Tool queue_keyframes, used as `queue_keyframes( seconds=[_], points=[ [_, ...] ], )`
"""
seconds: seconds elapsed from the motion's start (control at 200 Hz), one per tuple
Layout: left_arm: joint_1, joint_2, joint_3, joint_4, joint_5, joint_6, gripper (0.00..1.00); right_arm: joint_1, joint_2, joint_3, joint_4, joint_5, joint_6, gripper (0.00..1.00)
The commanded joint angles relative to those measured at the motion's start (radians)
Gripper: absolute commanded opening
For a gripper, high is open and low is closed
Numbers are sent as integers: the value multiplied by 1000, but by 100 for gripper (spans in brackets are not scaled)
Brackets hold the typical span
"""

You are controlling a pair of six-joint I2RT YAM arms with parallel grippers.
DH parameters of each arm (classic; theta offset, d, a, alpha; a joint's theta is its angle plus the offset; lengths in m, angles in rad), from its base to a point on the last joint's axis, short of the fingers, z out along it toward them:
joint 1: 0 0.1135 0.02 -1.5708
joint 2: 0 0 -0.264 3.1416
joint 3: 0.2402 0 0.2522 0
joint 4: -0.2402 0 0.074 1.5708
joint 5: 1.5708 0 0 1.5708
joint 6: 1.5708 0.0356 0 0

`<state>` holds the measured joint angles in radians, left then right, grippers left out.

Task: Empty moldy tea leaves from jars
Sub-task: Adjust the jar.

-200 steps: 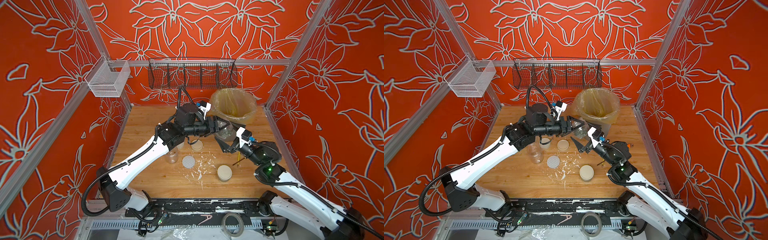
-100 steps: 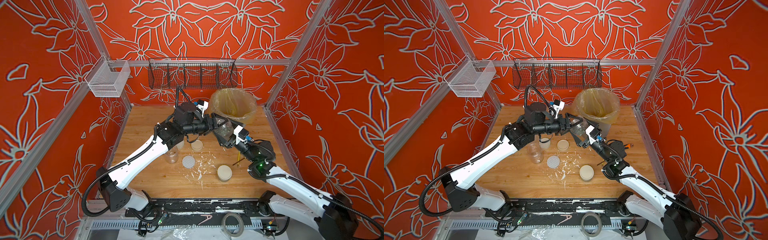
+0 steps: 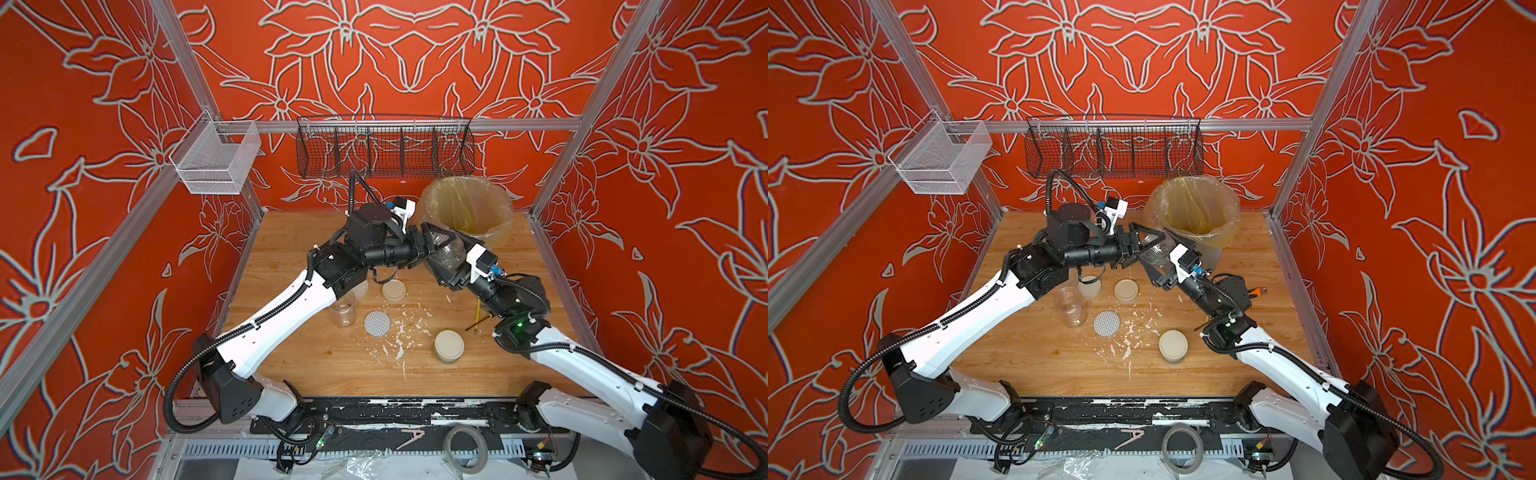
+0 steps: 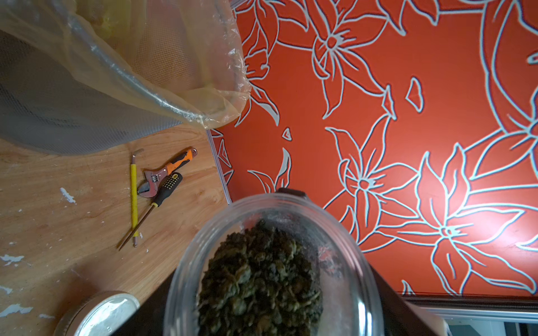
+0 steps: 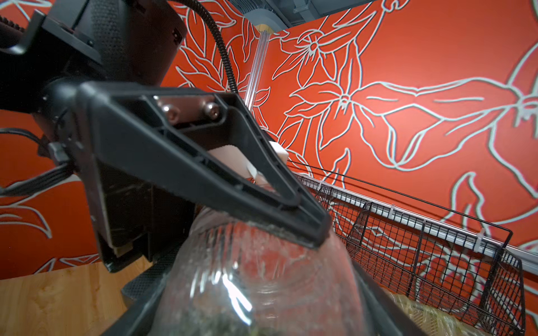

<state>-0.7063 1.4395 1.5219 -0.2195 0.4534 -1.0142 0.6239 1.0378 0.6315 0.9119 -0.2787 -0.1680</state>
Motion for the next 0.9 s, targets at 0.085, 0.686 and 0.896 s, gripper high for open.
queue_keyframes(
  seconds=[0.085, 0.686, 0.896],
  points=[
    [-4, -13, 3, 48, 25, 4, 19, 7, 4, 28, 33, -7, 31, 54],
    [-2, -261, -75, -53, -298, 377, 97, 7, -88, 147, -183, 106, 98, 37],
    [-2, -363, -154, -115, -349, 601, 97, -5, -43, 320, -426, 258, 94, 38]
  ],
)
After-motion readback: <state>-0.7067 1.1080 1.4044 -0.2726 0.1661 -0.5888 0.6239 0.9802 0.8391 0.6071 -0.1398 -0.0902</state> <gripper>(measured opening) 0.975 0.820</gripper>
